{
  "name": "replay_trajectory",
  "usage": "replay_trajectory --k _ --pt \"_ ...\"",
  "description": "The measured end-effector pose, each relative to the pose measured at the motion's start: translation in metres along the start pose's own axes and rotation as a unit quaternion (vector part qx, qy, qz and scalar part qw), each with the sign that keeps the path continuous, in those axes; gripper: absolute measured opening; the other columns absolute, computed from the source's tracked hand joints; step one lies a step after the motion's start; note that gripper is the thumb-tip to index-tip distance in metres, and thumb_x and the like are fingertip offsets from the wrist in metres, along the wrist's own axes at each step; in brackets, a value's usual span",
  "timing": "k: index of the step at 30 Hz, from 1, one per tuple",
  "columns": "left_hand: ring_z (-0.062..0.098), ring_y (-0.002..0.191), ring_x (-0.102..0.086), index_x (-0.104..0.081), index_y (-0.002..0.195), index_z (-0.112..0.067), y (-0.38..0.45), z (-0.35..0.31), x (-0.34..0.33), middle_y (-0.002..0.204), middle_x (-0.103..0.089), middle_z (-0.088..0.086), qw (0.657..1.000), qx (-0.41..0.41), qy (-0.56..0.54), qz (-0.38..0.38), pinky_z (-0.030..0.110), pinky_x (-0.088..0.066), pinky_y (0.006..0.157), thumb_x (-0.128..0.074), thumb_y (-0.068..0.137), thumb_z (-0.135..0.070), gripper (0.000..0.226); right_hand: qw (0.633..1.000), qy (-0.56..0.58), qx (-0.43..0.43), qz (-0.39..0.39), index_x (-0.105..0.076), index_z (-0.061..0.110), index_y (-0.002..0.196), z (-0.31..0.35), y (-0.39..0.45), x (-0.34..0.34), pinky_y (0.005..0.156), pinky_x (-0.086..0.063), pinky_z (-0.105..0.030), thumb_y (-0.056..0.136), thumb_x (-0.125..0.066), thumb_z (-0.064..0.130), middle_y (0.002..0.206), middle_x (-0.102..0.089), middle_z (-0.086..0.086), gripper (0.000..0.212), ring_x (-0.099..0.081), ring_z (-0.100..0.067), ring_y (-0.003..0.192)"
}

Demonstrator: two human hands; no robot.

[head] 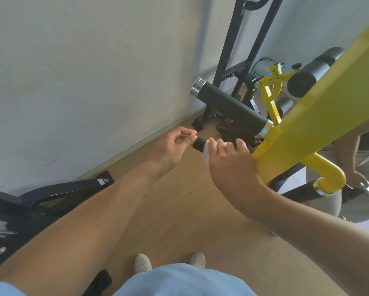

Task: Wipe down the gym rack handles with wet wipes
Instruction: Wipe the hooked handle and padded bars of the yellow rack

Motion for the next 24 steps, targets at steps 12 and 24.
replay_trajectory --k 12,24 --pt "-0.009 0.101 -0.058 -0.068 0.110 -0.038 -0.004 0.001 0.002 0.107 -0.069 -0.019 1.000 -0.010 -0.001 -0.011 0.016 -0.044 0.083 -0.059 0.098 -0.042 0.015 0.992 0.106 -0.046 -0.051 -0.067 0.009 0.091 -0.003 0.023 0.025 0.070 -0.046 -0.034 0.090 -0.070 0.022 0.073 -0.066 -0.006 0.013 -0.064 -0.024 0.066" --pt "-0.004 0.100 -0.061 -0.064 0.111 -0.043 -0.006 -0.002 0.000 0.105 -0.066 -0.025 1.000 -0.011 0.027 -0.004 0.018 -0.049 0.079 -0.054 0.099 -0.050 0.017 0.987 0.139 -0.031 -0.079 -0.064 0.014 0.082 0.005 0.034 0.017 0.068 -0.051 -0.034 0.096 -0.061 0.023 0.067 -0.065 0.001 0.017 -0.063 -0.019 0.059"
Point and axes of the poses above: each hand's wrist, its own y-axis towards the middle knuckle, its own x-axis out of the back of the hand, z = x × y, the point moved 6 cm from there along y, towards the middle knuckle
